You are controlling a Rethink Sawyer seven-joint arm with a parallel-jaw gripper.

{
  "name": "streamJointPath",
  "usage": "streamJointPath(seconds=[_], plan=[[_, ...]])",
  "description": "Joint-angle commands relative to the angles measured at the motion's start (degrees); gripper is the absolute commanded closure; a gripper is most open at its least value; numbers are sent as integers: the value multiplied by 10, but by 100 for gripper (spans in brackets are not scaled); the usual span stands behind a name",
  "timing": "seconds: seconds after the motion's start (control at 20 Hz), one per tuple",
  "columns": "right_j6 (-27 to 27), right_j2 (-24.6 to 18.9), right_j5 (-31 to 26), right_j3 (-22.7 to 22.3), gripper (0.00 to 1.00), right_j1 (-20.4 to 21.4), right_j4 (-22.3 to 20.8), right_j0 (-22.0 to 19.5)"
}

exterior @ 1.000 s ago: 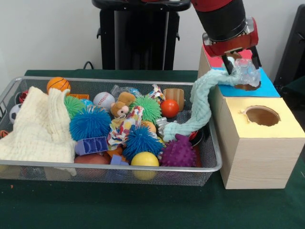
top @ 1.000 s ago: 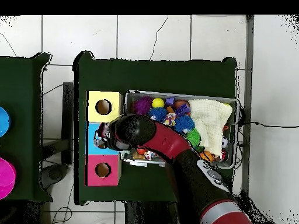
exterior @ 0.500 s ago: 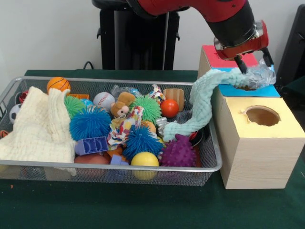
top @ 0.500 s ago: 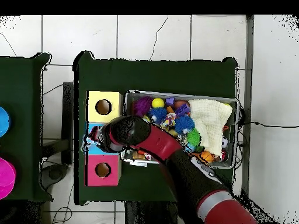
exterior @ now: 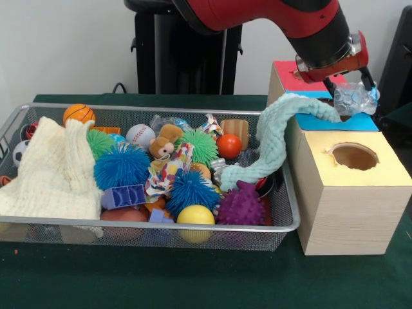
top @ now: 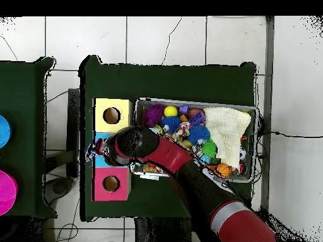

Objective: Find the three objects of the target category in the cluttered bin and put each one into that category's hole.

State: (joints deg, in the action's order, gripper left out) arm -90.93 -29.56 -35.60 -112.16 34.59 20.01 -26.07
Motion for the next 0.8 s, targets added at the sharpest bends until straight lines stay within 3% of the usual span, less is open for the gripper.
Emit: streamJointPath(seconds=[0.05,0.5,0.8], plan=[[-49,-19,-38,-18,0,7,-7,-11],[-54,4,-2,-43,0,55,-32,-1],[-68,79,15,15,0,82,-103,46]])
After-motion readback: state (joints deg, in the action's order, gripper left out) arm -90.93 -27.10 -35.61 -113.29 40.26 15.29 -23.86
